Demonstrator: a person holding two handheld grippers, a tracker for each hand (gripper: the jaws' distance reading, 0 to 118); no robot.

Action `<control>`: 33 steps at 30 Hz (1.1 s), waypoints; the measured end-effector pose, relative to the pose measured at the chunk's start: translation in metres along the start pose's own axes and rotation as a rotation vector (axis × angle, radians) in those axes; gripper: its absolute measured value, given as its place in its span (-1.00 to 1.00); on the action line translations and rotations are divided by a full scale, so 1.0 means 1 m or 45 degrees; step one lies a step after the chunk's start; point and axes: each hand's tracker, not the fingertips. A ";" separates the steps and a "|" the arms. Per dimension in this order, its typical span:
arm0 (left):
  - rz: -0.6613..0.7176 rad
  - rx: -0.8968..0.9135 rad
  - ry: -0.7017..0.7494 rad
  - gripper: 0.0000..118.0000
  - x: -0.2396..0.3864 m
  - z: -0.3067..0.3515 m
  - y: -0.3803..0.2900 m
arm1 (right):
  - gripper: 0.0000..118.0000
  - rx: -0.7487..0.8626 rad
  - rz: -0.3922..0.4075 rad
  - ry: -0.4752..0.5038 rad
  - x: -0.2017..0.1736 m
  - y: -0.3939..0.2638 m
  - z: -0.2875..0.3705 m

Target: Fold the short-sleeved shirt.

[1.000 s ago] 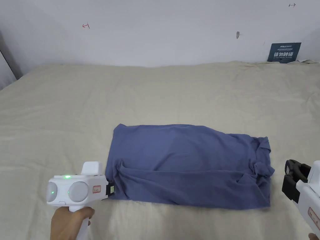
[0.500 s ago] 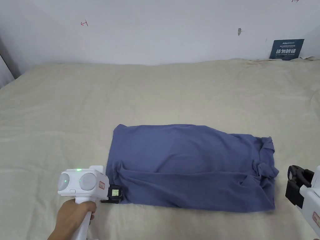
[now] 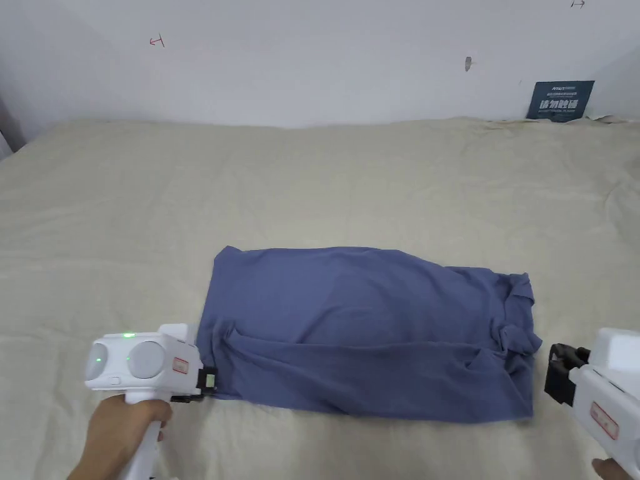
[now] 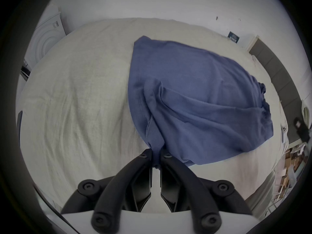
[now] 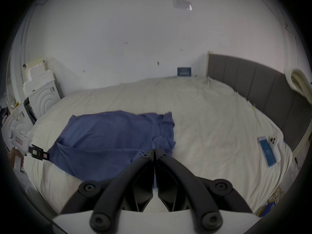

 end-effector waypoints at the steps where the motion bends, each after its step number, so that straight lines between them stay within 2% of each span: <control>1: 0.007 0.009 -0.012 -0.89 -0.002 0.005 0.000 | -0.98 -0.043 -0.011 -0.005 0.002 -0.002 -0.010; 3: 0.017 0.032 -0.032 -0.89 -0.005 0.012 -0.001 | -0.93 -0.152 -0.021 -0.014 0.005 -0.006 -0.029; 4: 0.020 0.040 -0.048 -0.89 -0.007 0.014 0.000 | -0.84 -0.198 -0.018 -0.014 0.007 -0.010 -0.039; 6: 0.011 0.051 -0.065 -0.89 -0.005 0.018 0.000 | -0.21 -0.261 -0.058 0.003 0.010 -0.016 -0.055; 8: 0.006 0.058 -0.063 -0.89 -0.005 0.019 0.000 | 0.57 -0.345 -0.072 0.007 0.012 -0.023 -0.071; 9: 0.007 0.062 -0.068 -0.89 -0.006 0.019 0.000 | 0.66 -0.344 -0.076 0.009 0.012 -0.025 -0.076; 16: 0.023 0.072 -0.077 -0.89 -0.008 0.019 -0.003 | 0.62 -0.471 0.008 -0.006 -0.007 -0.037 -0.098; 17: 0.027 0.074 -0.078 -0.89 -0.009 0.019 -0.003 | 0.45 -0.478 0.010 -0.004 -0.008 -0.038 -0.100; 18: 0.029 0.075 -0.079 -0.89 -0.009 0.019 -0.004 | 0.14 -0.480 0.009 0.001 -0.008 -0.038 -0.100; 20: 0.032 0.078 -0.078 -0.89 -0.009 0.018 -0.005 | -0.83 -0.466 -0.012 0.037 -0.002 -0.041 -0.104; 24: 0.042 0.089 -0.065 -0.89 -0.011 0.020 -0.011 | -0.85 -0.397 0.003 0.049 -0.007 -0.037 -0.083; 30: 0.103 0.113 -0.065 -0.89 -0.025 0.029 -0.029 | -0.85 -0.328 -0.012 0.073 0.009 -0.031 -0.049; 33: 0.155 0.103 -0.086 -0.89 -0.033 0.037 -0.047 | -0.85 -0.314 -0.064 0.125 0.016 -0.036 -0.028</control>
